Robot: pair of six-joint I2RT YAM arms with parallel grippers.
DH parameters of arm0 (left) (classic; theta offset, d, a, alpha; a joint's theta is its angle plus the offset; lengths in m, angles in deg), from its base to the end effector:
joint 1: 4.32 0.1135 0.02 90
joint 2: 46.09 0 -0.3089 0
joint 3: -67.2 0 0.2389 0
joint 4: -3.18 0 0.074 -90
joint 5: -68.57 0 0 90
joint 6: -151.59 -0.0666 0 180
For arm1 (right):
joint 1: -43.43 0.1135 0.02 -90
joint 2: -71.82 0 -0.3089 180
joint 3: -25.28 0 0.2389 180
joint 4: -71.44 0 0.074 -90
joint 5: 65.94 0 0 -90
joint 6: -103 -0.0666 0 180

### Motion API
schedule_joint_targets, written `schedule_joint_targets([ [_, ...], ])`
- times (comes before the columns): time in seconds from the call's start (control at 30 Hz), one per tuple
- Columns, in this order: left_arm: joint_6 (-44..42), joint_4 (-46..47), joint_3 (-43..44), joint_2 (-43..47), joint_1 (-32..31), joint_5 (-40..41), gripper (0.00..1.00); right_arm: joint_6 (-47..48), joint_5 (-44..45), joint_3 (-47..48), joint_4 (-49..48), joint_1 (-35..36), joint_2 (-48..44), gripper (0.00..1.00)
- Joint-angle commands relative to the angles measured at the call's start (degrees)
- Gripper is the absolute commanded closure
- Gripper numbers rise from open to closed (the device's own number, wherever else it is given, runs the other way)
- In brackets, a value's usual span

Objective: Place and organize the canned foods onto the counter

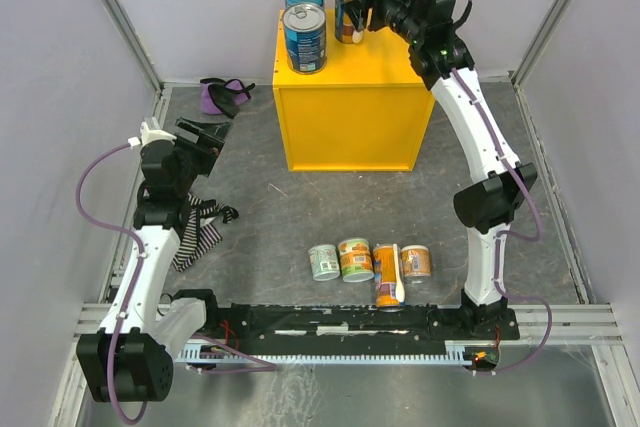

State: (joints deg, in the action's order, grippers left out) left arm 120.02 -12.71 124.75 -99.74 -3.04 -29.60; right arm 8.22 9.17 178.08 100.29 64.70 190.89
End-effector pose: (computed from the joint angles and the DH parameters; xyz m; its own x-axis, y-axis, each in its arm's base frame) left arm 0.2123 -0.0047 0.3495 -0.2083 -0.8482 -0.4870 -0.1158 0.5158 -0.8489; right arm 0.4659 0.1997 0.5279 0.0299 0.0981 -0.9947 -0.5937 0.8023 0.0612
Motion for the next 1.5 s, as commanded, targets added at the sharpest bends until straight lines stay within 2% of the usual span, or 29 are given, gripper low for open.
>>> schedule_joint_targets([
  [0.0, -1.1, 3.7, 0.2, 0.3, 0.3, -1.1, 0.12, -0.7, -2.7, 2.8, -2.2, 0.3, -1.1, 0.98],
  [0.1, -1.0, 3.7, 0.4, 0.4, 0.3, -1.2, 0.12, -0.1, -2.0, 1.3, -2.0, 0.3, -2.0, 0.93],
  [0.2, -1.0, 3.5, 0.6, 0.6, 0.3, -1.4, 0.13, 0.4, -1.2, -0.2, -1.8, 0.3, -2.7, 0.81],
  [0.27, -1.0, 3.1, 0.6, 0.9, 0.3, -1.4, 0.13, 0.5, -0.3, -0.8, -1.6, 0.3, -3.0, 0.68],
  [0.4, -1.1, 2.4, 0.6, 1.7, 0.2, -1.5, 0.13, 0.4, 0.2, -0.3, -0.3, 0.3, -2.4, 0.34],
  [0.6, -1.1, 1.1, 0.8, 3.3, 0.3, -1.4, 0.13, -1.3, -0.4, -0.4, -0.3, 0.3, -2.8, 0.08],
  [0.8, -0.6, -0.3, 0.5, 5.9, 0.2, -1.1, 0.14, -1.9, 0.2, -1.5, -0.1, 0.3, -4.9, 0.01],
  [1.07, 0.3, -3.8, 0.5, 11.0, 0.2, -0.2, 0.14, -3.0, 2.8, -8.6, -0.8, 0.4, -11.7, 0.01],
  [1.33, 1.7, -8.3, 1.1, 16.3, 0.2, -0.1, 0.14, -5.3, 8.2, -23.0, -0.5, 0.4, -25.4, 0.02],
  [1.47, 2.9, -11.8, 0.1, 18.9, 0.2, 0.4, 0.16, -7.0, 10.3, -30.2, 3.1, 0.5, -33.2, 0.04],
])
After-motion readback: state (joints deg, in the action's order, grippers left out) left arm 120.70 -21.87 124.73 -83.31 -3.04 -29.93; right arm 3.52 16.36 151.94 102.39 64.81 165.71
